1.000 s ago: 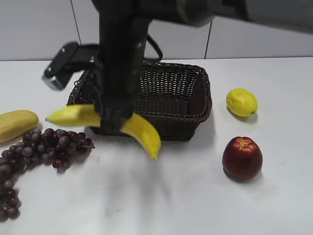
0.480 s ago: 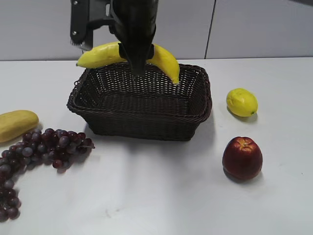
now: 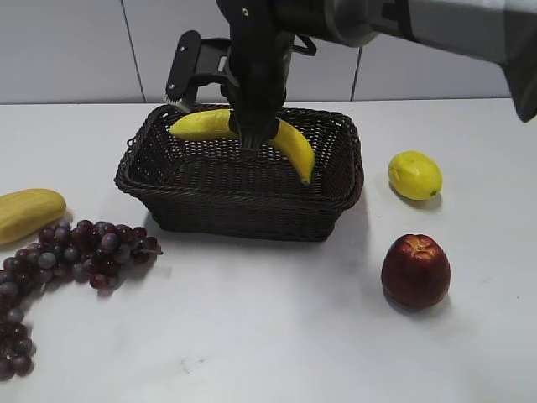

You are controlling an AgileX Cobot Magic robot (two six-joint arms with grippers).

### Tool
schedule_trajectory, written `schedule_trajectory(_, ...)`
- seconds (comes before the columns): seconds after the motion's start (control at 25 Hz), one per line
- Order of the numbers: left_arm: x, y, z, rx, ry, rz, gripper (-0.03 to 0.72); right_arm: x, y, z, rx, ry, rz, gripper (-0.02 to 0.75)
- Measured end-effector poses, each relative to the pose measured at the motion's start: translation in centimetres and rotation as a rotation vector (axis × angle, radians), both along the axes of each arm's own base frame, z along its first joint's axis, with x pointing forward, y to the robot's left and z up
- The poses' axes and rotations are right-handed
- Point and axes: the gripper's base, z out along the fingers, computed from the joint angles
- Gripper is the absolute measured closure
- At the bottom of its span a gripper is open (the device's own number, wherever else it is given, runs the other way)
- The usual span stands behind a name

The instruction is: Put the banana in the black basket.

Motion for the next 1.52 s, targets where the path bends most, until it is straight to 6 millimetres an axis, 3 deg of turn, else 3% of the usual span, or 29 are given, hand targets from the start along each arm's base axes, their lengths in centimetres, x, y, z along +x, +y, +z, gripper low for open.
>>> schedule_trajectory(0.12,0.0,0.0,0.0,0.0,0.0,0.0,0.369,-0.1,0.0,0.0,0.008,0.013,-0.007,0.208)
schedule_trajectory(0.2,0.0,0.0,0.0,0.0,0.0,0.0,0.369,-0.2,0.0,-0.1,0.005,0.024,-0.014,0.13)
schedule_trajectory(0.36,0.0,0.0,0.0,0.0,0.0,0.0,0.369,-0.4,-0.5,0.7,0.015,0.045,-0.068,0.118)
schedule_trajectory(0.52,0.0,0.0,0.0,0.0,0.0,0.0,0.369,-0.4,-2.3,4.2,0.138,0.059,-0.282,0.167)
schedule_trajectory(0.64,0.0,0.0,0.0,0.0,0.0,0.0,0.369,0.4,-5.4,6.3,0.208,0.111,-0.445,0.177)
schedule_trajectory(0.96,0.0,0.0,0.0,0.0,0.0,0.0,0.369,4.1,-17.8,10.1,0.413,0.199,-0.922,0.18)
schedule_trajectory(1.12,0.0,0.0,0.0,0.0,0.0,0.0,0.369,4.3,-23.5,11.1,0.448,0.18,-1.065,0.181)
schedule_trajectory(1.36,0.0,0.0,0.0,0.0,0.0,0.0,0.369,1.3,-30.4,12.1,0.446,0.173,-1.213,0.181)
schedule_trajectory(1.52,0.0,0.0,0.0,0.0,0.0,0.0,0.369,-3.4,-32.2,13.2,0.433,0.172,-1.24,0.181)
